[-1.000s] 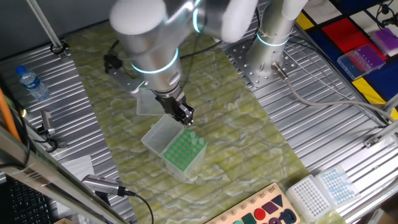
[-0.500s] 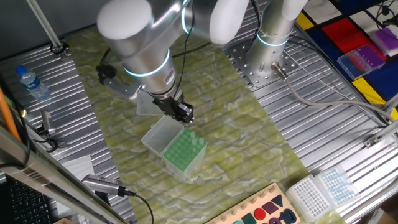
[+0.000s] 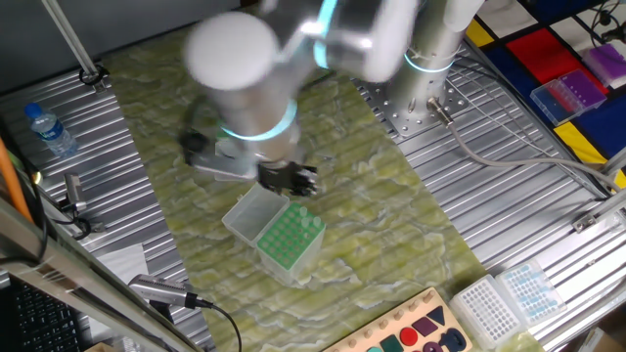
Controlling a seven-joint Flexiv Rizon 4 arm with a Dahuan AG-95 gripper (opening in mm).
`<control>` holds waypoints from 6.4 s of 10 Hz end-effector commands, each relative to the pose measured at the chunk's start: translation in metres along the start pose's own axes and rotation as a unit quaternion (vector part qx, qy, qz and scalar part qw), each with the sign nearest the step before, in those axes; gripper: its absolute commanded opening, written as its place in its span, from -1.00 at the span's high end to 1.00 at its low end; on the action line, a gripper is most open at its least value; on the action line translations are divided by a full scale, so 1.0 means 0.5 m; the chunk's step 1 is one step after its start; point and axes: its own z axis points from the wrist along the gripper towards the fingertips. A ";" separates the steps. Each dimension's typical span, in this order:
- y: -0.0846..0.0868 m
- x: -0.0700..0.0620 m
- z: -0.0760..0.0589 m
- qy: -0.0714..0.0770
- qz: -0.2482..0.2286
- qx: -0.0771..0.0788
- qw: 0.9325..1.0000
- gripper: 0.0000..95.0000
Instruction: Transfer all large pipette tips from one holder to another
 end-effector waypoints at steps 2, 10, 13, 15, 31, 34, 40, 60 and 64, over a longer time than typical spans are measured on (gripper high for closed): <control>0.044 -0.015 0.037 0.007 0.012 0.022 1.000 0.20; 0.027 0.002 0.065 -0.001 -0.001 0.042 0.999 0.20; 0.023 -0.001 0.080 -0.005 -0.001 0.048 0.999 0.20; 0.021 -0.003 0.084 -0.007 0.000 0.049 0.999 0.20; 0.010 -0.024 -0.009 -0.011 0.030 0.033 0.999 1.00; 0.015 -0.022 -0.057 -0.003 0.038 0.032 0.999 1.00; 0.016 -0.014 -0.071 0.002 0.036 0.035 0.999 1.00; 0.087 -0.062 -0.137 0.023 0.066 0.028 0.997 1.00; 0.089 -0.064 -0.151 0.038 0.051 0.039 0.997 1.00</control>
